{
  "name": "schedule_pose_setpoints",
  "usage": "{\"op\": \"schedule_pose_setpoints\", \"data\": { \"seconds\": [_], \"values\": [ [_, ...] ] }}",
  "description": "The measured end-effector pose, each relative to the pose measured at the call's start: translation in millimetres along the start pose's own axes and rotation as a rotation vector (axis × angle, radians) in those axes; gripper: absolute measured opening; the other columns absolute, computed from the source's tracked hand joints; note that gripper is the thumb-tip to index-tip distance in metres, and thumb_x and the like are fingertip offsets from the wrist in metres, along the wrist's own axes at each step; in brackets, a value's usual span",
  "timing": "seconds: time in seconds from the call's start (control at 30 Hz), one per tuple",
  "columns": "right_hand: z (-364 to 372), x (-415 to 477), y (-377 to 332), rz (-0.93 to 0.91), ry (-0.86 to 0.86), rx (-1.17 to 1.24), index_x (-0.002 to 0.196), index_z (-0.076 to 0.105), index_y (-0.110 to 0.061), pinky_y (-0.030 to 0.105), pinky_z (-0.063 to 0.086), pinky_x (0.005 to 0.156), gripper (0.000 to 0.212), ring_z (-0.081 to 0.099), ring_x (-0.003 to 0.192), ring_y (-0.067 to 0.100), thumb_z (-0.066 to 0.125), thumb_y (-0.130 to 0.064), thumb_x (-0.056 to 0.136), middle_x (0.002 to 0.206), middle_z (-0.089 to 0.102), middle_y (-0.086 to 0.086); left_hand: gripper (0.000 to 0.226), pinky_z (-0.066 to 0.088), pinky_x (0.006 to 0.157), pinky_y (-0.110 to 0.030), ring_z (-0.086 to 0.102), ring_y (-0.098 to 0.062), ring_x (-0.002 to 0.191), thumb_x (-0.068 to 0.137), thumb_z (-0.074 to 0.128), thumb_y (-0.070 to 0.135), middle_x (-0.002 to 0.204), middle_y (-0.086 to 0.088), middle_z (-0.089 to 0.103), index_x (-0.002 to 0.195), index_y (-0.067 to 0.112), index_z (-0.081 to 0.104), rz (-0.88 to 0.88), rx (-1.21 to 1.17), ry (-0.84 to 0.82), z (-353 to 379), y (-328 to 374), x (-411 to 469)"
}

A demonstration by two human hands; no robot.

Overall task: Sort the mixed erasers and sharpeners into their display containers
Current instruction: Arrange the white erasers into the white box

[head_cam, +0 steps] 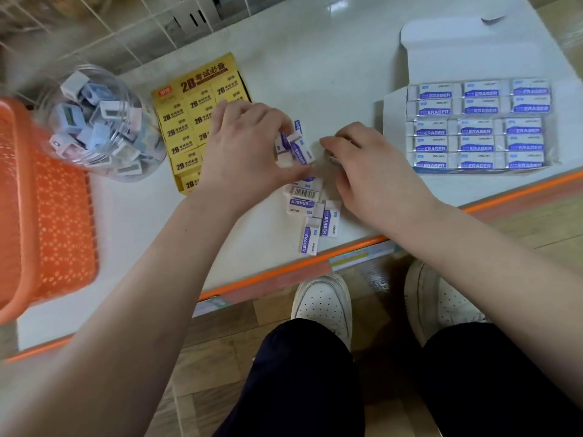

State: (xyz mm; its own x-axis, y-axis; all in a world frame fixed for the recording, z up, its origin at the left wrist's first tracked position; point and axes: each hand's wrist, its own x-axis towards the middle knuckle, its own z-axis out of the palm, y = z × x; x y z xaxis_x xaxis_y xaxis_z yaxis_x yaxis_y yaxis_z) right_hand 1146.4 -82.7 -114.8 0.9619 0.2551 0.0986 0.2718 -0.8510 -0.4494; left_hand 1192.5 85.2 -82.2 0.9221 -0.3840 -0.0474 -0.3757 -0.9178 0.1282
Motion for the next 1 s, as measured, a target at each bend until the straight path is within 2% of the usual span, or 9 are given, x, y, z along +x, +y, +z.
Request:
{"op": "schedule_pose_setpoints", "data": {
  "seconds": [0.1,0.2,0.27,0.37,0.5,0.63,0.73,0.87,1.0],
  "values": [
    [2,-6,0,0.012,0.073,0.043,0.098,0.065,0.004,0.038,0.049,0.069,0.025,0.059,0.08,0.038,0.056,-0.011,0.081,0.093,0.059,0.021,0.07,0.015,0.112,-0.036,0.035,-0.019,0.127,0.07,0.057,0.067,0.127,0.006,0.051,0.126,0.027,0.051,-0.007,-0.021,-0.009,-1,1,1],
    [1,-10,0,0.015,0.089,0.086,0.085,0.069,0.0,0.037,0.053,0.061,0.037,0.059,0.072,0.035,0.041,-0.024,0.087,0.083,0.06,0.017,0.051,0.017,0.113,-0.035,0.038,-0.017,0.128,0.08,0.06,0.041,0.13,0.007,0.052,0.129,0.028,0.052,0.091,-0.171,0.009,-4,-7,1],
    [-2,-14,1,-0.001,0.046,0.086,0.083,0.069,-0.002,0.039,0.053,0.06,0.032,0.059,0.072,0.035,0.044,-0.022,0.088,0.081,0.06,0.016,0.046,0.021,0.11,-0.034,0.041,-0.018,0.126,0.078,0.055,0.027,0.127,0.006,0.054,0.123,0.029,0.058,0.191,-0.197,-0.036,-3,-10,1],
    [-8,-19,2,0.012,-0.018,0.083,0.09,0.069,-0.007,0.039,0.052,0.068,0.013,0.059,0.081,0.033,0.059,-0.014,0.085,0.088,0.062,0.014,0.032,0.026,0.108,-0.038,0.046,-0.018,0.121,0.081,0.058,0.026,0.122,0.006,0.057,0.113,0.029,0.065,0.244,-0.166,-0.059,4,-7,0],
    [-12,-25,3,0.042,-0.053,0.059,0.11,0.065,-0.008,0.041,0.05,0.078,0.024,0.056,0.097,0.032,0.059,-0.01,0.087,0.104,0.06,0.013,0.022,0.03,0.104,-0.039,0.05,-0.021,0.114,0.083,0.067,0.024,0.112,0.008,0.062,0.105,0.025,0.067,0.2,-0.163,-0.001,9,0,0],
    [-23,-29,3,0.036,-0.051,0.18,0.114,0.065,-0.012,0.017,0.031,0.079,0.03,0.057,0.098,0.024,0.065,-0.015,0.084,0.104,0.064,0.008,0.02,0.037,0.098,-0.038,0.054,-0.019,0.103,0.083,0.063,0.03,0.099,0.01,0.065,0.102,0.024,0.066,0.165,-0.211,0.054,9,9,2],
    [-44,-36,6,-0.001,-0.031,0.316,0.104,0.071,-0.014,0.011,0.033,0.077,0.024,0.054,0.088,0.008,0.067,-0.017,0.08,0.097,0.067,0.002,0.02,0.041,0.088,-0.031,0.055,-0.017,0.093,0.08,0.063,0.03,0.092,0.013,0.061,0.099,0.022,0.067,0.146,-0.291,0.132,7,21,6],
    [-67,-42,40,0.031,0.179,0.21,0.098,0.072,-0.009,0.016,0.038,0.081,0.026,0.058,0.088,0.015,0.064,-0.007,0.074,0.095,0.068,0.007,0.018,0.027,0.076,-0.013,0.046,-0.008,0.089,0.082,0.065,0.023,0.093,0.016,0.054,0.1,0.017,0.068,0.2,-0.342,0.21,-1,48,19],
    [-84,-42,82,0.155,0.218,0.026,0.1,0.071,-0.006,0.025,0.035,0.08,0.027,0.061,0.091,0.037,0.062,-0.004,0.074,0.098,0.066,0.014,0.023,0.026,0.076,-0.003,0.049,-0.006,0.09,0.085,0.063,0.029,0.096,0.012,0.06,0.105,0.017,0.067,0.274,-0.358,0.166,-5,77,42]
  ]
}}
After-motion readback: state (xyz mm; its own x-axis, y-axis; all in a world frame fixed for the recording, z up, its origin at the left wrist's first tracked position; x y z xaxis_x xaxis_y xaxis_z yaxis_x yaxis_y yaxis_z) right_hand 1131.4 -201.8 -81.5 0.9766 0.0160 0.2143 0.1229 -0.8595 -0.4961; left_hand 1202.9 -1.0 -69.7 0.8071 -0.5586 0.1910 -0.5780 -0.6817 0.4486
